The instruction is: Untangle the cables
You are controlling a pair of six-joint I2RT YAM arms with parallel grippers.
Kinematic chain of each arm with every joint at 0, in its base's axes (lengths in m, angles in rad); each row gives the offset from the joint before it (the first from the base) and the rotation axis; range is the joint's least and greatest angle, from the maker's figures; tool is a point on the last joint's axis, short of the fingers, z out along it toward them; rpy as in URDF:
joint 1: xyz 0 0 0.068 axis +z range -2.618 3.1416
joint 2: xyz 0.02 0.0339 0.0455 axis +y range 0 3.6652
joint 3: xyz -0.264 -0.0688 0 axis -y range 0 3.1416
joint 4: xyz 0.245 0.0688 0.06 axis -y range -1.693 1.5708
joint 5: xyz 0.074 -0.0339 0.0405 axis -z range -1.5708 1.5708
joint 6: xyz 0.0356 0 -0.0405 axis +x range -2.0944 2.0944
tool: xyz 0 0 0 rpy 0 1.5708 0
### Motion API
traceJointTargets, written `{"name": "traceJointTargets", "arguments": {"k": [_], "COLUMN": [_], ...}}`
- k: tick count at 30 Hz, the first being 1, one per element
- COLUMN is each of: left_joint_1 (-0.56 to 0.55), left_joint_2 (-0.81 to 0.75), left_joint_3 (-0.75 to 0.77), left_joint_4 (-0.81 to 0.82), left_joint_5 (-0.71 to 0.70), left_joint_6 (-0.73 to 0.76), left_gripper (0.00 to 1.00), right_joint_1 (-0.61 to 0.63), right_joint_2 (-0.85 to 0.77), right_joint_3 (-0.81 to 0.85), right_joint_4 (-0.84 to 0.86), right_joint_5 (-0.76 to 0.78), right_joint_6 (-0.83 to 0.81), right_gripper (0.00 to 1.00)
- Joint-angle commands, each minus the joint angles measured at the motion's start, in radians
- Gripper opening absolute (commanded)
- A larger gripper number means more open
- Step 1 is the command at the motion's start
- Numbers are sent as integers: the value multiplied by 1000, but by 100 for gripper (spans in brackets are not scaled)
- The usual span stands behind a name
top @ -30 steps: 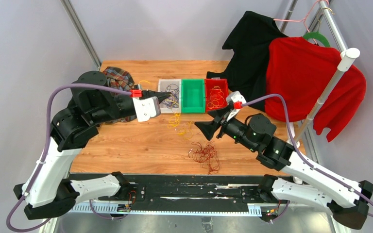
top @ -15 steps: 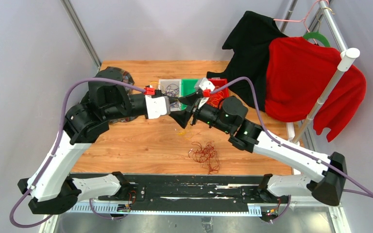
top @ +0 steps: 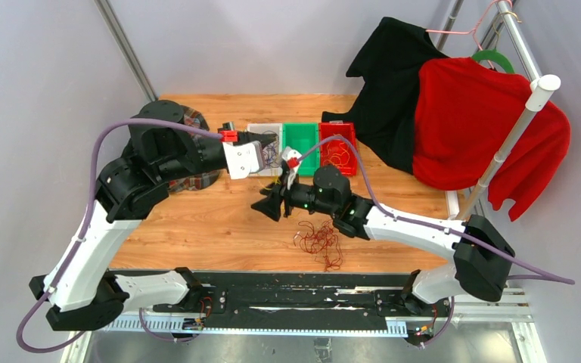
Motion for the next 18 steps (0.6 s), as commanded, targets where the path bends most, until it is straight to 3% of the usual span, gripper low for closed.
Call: {"name": "traceJointTargets", "arguments": {"k": [1,8,18], "left_joint_1": [-5,-4,-4], "left_joint_2": [10,53,209], "left_joint_3": [61,45,92], "left_joint_4": [144,349,361], "left_joint_5": [-77,-304,-227], "left_joint_6": [44,88,47], "left_gripper": [1,0,0], "right_joint_1": [-11,-117,-209], "right_joint_2": [-28,-185,-461], "right_joint_3": [-162,-426,-531], "right_joint_4": [70,107,8], "right_joint_5": [58,168,286], "right_joint_6": [52,102,103], "right_gripper": [53,59,69]}}
